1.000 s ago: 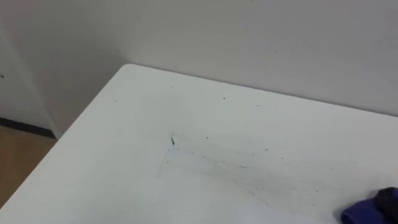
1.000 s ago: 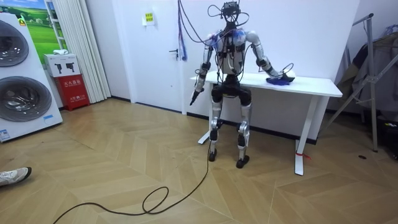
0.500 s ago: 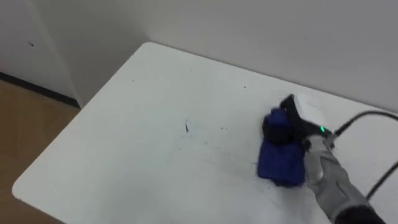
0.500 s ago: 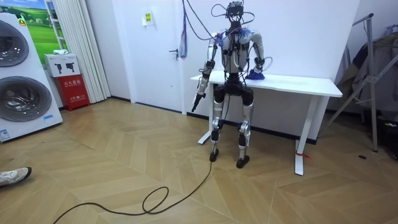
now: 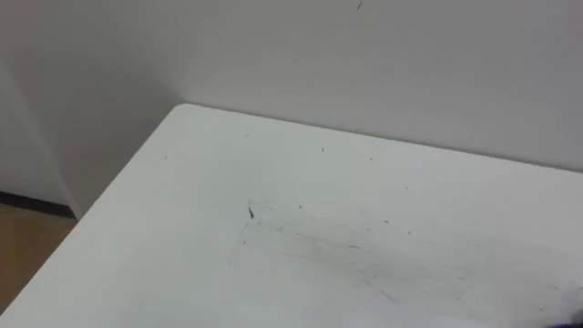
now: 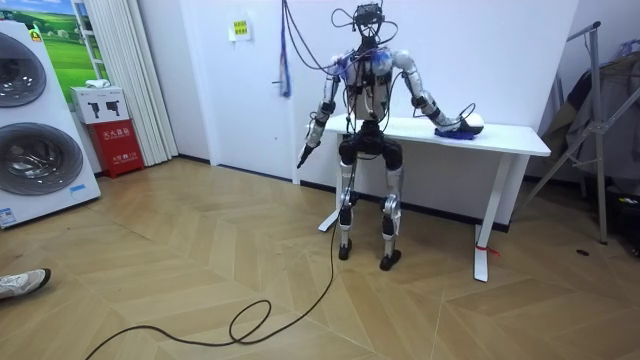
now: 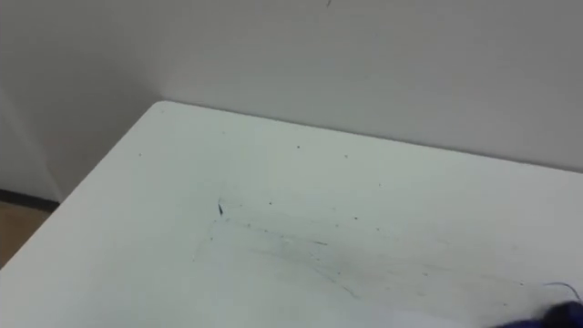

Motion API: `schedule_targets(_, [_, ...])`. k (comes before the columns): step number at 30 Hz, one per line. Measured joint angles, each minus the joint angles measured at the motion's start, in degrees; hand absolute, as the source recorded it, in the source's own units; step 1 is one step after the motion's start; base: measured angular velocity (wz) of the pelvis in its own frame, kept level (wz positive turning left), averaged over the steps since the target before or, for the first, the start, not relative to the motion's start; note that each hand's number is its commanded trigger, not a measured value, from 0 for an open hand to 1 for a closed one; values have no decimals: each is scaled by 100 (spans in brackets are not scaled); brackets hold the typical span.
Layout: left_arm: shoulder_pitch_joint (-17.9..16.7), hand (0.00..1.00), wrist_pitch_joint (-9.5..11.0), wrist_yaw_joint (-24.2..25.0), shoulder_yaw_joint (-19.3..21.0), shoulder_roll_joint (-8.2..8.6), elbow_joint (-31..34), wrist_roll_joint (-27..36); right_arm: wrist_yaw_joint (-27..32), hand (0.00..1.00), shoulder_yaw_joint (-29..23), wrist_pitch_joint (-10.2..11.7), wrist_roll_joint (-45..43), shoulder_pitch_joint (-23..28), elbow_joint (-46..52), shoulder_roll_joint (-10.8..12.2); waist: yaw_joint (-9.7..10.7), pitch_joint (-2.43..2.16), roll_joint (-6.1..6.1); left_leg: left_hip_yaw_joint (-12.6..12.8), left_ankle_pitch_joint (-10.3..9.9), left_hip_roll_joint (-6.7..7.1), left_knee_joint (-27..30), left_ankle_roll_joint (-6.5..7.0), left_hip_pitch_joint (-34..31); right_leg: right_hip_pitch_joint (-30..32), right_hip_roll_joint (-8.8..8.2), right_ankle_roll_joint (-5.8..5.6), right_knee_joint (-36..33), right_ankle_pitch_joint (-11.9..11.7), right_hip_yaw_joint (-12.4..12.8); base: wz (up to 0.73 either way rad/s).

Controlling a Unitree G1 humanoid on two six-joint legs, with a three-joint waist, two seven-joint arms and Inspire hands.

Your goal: Wipe table

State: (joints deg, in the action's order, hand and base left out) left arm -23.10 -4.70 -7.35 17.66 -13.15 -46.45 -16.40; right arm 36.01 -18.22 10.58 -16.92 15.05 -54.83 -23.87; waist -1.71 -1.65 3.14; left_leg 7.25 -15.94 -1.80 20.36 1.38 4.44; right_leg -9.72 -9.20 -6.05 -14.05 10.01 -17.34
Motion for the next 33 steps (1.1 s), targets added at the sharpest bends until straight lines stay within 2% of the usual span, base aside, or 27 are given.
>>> schedule_targets(1, [18, 0, 0, -3, -33, -11, -3, 24, -15, 100, 10, -78, 17, -45, 2, 3, -19, 1, -1, -13, -43, -55, 101, 11, -56, 48, -3, 1, -92, 5, -32, -11])
schedule_targets(3, [154, 0, 0, -53, -380, -54, -36, 127, -60, 100, 154, -581, 52, -458, 36, 61, -62, 24, -35, 45, -214, -217, 488, 39, -256, 236, -19, 38, -438, -27, -316, -18])
schedule_targets(4, [254, 0, 0, -70, -478, -59, -95, 119, -60, 100, 222, -767, 56, -595, 46, 124, -106, 38, -60, 64, -260, -282, 585, 43, -317, 306, -27, 64, -513, -61, -323, -38])
schedule_targets(6, [913, 0, 73, -94, -876, -88, -545, 126, -103, 100, 857, -1372, 12, -1199, 86, 243, -481, 66, -75, 232, -325, -533, 782, 59, -586, 750, -72, 90, -1010, -129, -373, -56])
schedule_targets(7, [1085, 0, 125, -92, -1022, -106, -715, 125, -163, 100, 1058, -1489, -90, -1391, 110, 296, -572, 68, -79, 242, -318, -600, 839, 42, -664, 862, -139, 82, -1259, -95, -385, -61])
schedule_targets(9, [1627, 0, 390, -77, -1444, -147, -1151, 128, -575, 100, 2154, -1807, -613, -2604, 183, 605, -1117, 101, -100, 384, -259, -881, 922, -120, -935, 1192, -595, 60, -1722, 62, -413, -90])
schedule_targets(10, [1734, 0, 452, -67, -1449, -147, -1213, 130, -714, 100, 2411, -1807, -755, -3001, 183, 733, -1312, 136, -99, 373, -234, -925, 924, -164, -987, 1243, -703, 57, -1661, 63, -408, -114])
schedule_targets(11, [1886, 0, 550, -64, -1460, -178, -1257, 168, -991, 100, 2945, -1685, -1132, -3756, 186, 966, -1575, 263, -89, 240, -187, -973, 935, -262, -1101, 1271, -907, 49, -1422, 43, -425, -73])
schedule_targets(12, [2039, 0, 606, -52, -1545, -209, -1332, 249, -1213, 100, 3279, -1434, -1422, -4355, 229, 1071, -1732, 316, -74, -115, -126, -975, 946, -363, -1331, 1255, -1053, 45, -1037, -13, -454, -37])
schedule_targets(13, [2077, 0, 610, -38, -1586, -229, -1331, 280, -1311, 100, 3356, -1326, -1477, -4581, 248, 1092, -1816, 316, -75, -286, -72, -982, 936, -397, -1452, 1255, -1113, 45, -867, -65, -478, 35])
schedule_targets(15, [2068, 0, 590, -39, -1686, -338, -1326, 584, -1371, 100, 3402, -1163, -1444, -4952, 301, 1094, -1963, 310, -63, -818, 90, -1089, 908, -746, -1755, 1155, -1377, -18, -455, -351, -550, 84])
schedule_targets(16, [2002, 0, 561, -38, -1694, -379, -1327, 631, -1376, 100, 3404, -1158, -1448, -4931, 296, 1093, -1982, 308, -56, -887, 96, -1140, 893, -829, -1751, 1150, -1449, -46, -467, -385, -545, 91])
schedule_targets(17, [1876, 0, 472, -30, -1684, -471, -1327, 747, -1390, 100, 3384, -1138, -1469, -4751, 291, 1084, -1969, 304, -49, -1117, 131, -1235, 845, -1022, -1722, 1156, -1509, -19, -466, -429, -492, 83])
schedule_targets(18, [1798, 0, 404, 21, -1649, -577, -1331, 827, -1426, 100, 3317, -1100, -1494, -4480, 180, 1058, -1965, 293, -17, -1203, 207, -1404, 724, -1248, -1661, 1256, -1510, -19, -543, -430, -483, 77])
schedule_targets(19, [1759, 0, 386, 43, -1594, -626, -1331, 893, -1436, 100, 3192, -1014, -1422, -4346, 116, 1059, -1957, 295, -8, -1200, 263, -1515, 671, -1358, -1620, 1346, -1452, -26, -626, -426, -473, 58])
schedule_targets(20, [1622, 0, 386, 74, -1439, -681, -1318, 1019, -1374, 100, 2913, -726, -1316, -4065, 263, 1050, -1865, 269, 41, -1184, 335, -1708, 621, -1518, -1525, 1609, -1330, -124, -886, -489, -459, 51])
schedule_targets(21, [1423, 0, 374, 76, -1284, -631, -1272, 1084, -1331, 100, 2704, -550, -1285, -3763, 271, 987, -1720, 226, -78, -1102, 410, -2066, 614, -1351, -1418, 1662, -1191, -407, -1568, -19, -541, 33])
schedule_targets(22, [1274, 0, 378, 85, -1255, -597, -1217, 1096, -1302, 100, 2566, -486, -1283, -3596, 292, 980, -1690, 242, -96, -1008, 520, -2175, 628, -1149, -1327, 1645, -1105, -254, -1712, 165, -552, 21])
schedule_targets(23, [937, 0, 376, 132, -1140, -502, -1188, 1077, -1265, 100, 2257, -360, -1283, -3179, 313, 955, -1446, 246, -127, -725, 644, -2136, 758, -990, -1232, 1471, -968, -58, -1721, 349, -650, 32])
schedule_targets(24, [686, 0, 338, 150, -1104, -454, -1164, 1011, -1166, 100, 1977, -267, -1245, -2705, 417, 873, -1071, 231, -126, -539, 565, -1913, 952, -902, -1228, 1151, -848, -3, -1414, 359, -855, 54])
schedule_targets(25, [595, 0, 301, 150, -1091, -435, -1120, 909, -1113, 100, 1793, -239, -1185, -2450, 486, 814, -929, 221, -122, -505, 480, -1734, 1052, -852, -1217, 1024, -763, 56, -1234, 324, -941, 51])
schedule_targets(26, [451, 0, 243, 148, -977, -341, -973, 691, -1077, 100, 1475, -229, -1021, -2031, 642, 746, -842, 171, -147, -306, 261, -1371, 1126, -783, -1132, 905, -645, 176, -974, 250, -1007, 0])
schedule_targets(27, [429, 0, 243, 135, -907, -243, -947, 668, -1047, 100, 1341, -197, -804, -1873, 638, 618, -820, 163, -160, -100, 56, -989, 1087, -635, -977, 837, -557, 294, -793, 176, -1020, -22])
schedule_targets(29, [499, 0, 258, 129, -941, -155, -937, 728, -1052, 100, 1330, -196, -697, -1838, 595, 539, -794, 146, -238, 151, -100, -554, 842, -433, -742, 820, -362, 399, -645, 107, -893, -52])
schedule_targets(30, [563, 0, 268, 124, -963, -104, -905, 841, -1058, 100, 1343, -207, -697, -1930, 592, 558, -861, 160, -288, 143, -130, -451, 606, -308, -568, 884, -222, 454, -615, 74, -729, -75])
schedule_targets(31, [605, 0, 267, 118, -990, -68, -882, 928, -1059, 100, 1389, -235, -697, -2009, 577, 597, -913, 157, -330, 118, -120, -456, 553, -318, -518, 914, -118, 503, -580, 40, -641, -103])
schedule_targets(33, [626, 0, 271, 109, -1020, 109, -791, 1144, -1113, 100, 1692, -436, -724, -2381, 626, 709, -1042, 138, -538, 88, -106, -451, 318, -346, -362, 1049, 115, 638, -497, -50, -199, -104])
